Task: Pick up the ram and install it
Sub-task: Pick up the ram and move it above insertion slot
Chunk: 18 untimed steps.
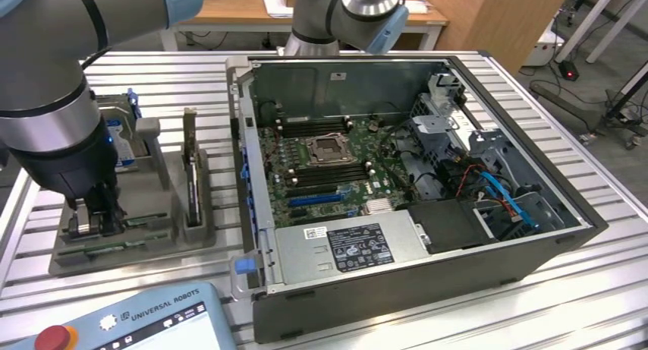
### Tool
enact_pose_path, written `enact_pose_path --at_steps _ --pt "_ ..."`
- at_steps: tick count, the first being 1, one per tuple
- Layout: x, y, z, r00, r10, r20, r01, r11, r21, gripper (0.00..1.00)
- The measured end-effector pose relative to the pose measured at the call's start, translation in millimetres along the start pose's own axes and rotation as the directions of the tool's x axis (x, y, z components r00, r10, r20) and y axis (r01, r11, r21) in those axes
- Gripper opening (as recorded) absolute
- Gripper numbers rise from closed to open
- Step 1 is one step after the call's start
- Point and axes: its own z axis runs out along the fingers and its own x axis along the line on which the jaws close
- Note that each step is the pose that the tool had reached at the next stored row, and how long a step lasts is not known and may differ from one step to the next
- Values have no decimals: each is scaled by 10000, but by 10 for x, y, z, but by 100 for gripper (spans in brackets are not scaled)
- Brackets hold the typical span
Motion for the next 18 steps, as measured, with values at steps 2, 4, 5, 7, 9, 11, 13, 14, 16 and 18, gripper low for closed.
enact_pose_path --at_steps 2,4,5,7,9,11,13,14,16,18 --pt "14 5 17 10000 -1 -1 1 10000 18 29" --pt "27 9 36 10000 -1 -3 1 10000 31 29" --pt "32 12 46 10000 -1 -3 1 10000 39 29" --pt "40 25 67 10000 -2 -6 2 10000 68 29" --pt "46 34 88 10000 -5 -7 5 10000 94 29" --pt "50 43 113 10000 -4 -7 4 9999 113 29" --pt "52 51 137 10000 -4 -10 4 9999 123 29" --pt "52 53 149 10000 -5 -10 5 9999 127 29" --pt "54 54 166 10000 -6 -11 6 9999 128 29" --pt "53 54 173 10000 -5 -12 5 9999 127 29"
